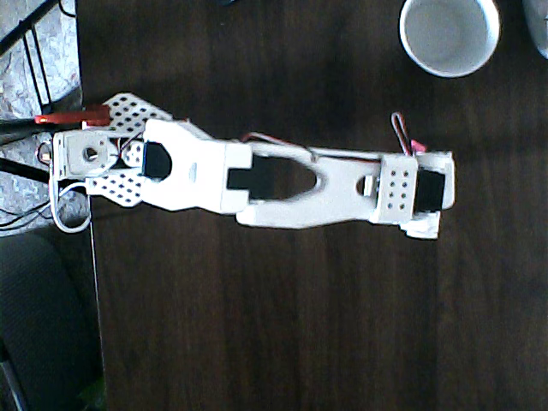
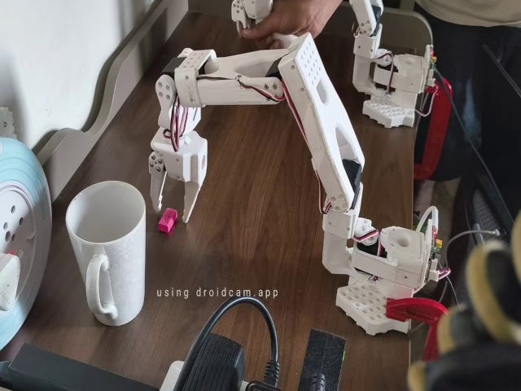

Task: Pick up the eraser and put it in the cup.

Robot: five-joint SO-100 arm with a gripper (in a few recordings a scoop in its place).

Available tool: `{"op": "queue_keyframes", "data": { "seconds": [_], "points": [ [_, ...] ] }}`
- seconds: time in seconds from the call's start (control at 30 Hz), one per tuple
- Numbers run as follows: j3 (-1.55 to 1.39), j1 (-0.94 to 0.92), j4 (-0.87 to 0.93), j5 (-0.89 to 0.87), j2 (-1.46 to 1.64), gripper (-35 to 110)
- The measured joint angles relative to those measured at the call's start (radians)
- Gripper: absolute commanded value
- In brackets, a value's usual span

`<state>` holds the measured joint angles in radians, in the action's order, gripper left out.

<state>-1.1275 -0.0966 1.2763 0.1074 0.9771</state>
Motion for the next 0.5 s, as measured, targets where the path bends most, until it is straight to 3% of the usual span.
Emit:
{"op": "queue_keyframes", "data": {
  "seconds": [0.23, 0.5],
  "points": [
    [0.054, 0.005, 0.002, 0.009, -0.009, 0],
    [0.199, 0.023, 0.130, 0.025, -0.011, 0]
  ]
}}
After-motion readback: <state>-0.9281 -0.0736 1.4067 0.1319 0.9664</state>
